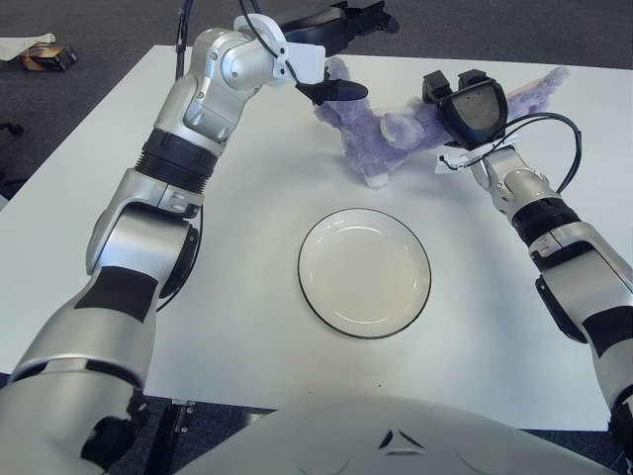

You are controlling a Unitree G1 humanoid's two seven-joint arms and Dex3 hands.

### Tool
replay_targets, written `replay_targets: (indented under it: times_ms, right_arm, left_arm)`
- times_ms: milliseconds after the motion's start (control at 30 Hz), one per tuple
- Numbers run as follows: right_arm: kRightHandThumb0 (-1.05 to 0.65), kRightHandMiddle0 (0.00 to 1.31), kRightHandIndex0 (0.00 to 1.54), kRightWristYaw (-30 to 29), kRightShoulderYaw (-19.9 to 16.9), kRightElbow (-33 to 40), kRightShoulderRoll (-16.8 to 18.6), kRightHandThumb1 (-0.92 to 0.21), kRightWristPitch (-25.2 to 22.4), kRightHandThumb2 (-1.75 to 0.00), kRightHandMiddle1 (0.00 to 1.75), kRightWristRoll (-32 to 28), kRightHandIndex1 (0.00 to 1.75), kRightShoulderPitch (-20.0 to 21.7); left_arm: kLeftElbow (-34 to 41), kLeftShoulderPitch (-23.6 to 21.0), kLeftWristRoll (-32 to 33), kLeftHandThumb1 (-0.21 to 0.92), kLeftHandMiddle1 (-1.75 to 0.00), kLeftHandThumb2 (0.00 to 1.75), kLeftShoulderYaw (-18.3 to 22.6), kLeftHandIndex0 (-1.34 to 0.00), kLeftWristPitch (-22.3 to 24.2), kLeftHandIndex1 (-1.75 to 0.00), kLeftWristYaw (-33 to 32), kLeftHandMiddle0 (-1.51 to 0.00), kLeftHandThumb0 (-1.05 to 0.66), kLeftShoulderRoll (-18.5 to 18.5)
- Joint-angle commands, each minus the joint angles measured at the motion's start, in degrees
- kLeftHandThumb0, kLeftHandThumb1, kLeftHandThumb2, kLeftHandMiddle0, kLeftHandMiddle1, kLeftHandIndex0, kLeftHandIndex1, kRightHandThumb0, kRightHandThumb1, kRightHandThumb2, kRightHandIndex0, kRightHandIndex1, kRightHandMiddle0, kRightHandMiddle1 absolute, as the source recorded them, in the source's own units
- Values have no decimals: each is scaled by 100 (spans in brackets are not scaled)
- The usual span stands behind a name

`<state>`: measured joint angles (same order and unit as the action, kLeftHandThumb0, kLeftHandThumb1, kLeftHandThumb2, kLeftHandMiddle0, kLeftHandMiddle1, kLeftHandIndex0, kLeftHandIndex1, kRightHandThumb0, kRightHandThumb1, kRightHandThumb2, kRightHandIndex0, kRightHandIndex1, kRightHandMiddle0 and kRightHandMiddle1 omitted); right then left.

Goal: Put the doll into the plate.

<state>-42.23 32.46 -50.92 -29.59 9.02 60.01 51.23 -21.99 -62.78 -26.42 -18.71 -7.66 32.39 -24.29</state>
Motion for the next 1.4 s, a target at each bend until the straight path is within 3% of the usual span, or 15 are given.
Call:
replay_targets:
  times_ms: [0,367,500,733,1067,1267,1367]
  right_arm:
    - [0,60,92,-183,18,-46,-101,-6,-87,-151,175,79,142,238]
    - [0,54,79,-266,-133,-125,-57,-11,-70,-154,175,-155,166,327]
    - [0,53,82,-414,-142,-11,-63,-12,-165,-150,175,-93,160,302]
    - [0,53,82,-410,-128,100,-79,-12,-366,-149,175,-30,158,285]
    - [0,53,80,-137,-243,501,-112,-12,-522,-152,175,-120,163,176]
    - [0,53,79,20,-314,747,-117,-11,-581,-154,175,-145,167,93]
    - [0,53,79,58,-349,869,-120,-11,-618,-154,175,-142,168,42]
  left_arm:
    - [144,-169,-161,92,-43,60,-95,0,17,-58,132,0,-103,-103]
    - [983,1,-824,92,-46,50,-463,0,342,-69,430,0,-101,-148]
    - [964,29,-1248,92,-42,44,-638,0,275,-65,309,0,-101,-246]
    - [947,46,-2177,92,-29,38,-957,0,360,-44,-9,0,-102,-249]
    - [1138,378,-3191,92,-19,29,-1334,0,1139,-25,16,0,-102,205]
    - [983,342,-3390,92,-20,26,-1446,0,1351,-25,209,0,-100,366]
    - [481,146,-3469,92,-21,25,-1546,0,1371,-24,120,0,-99,529]
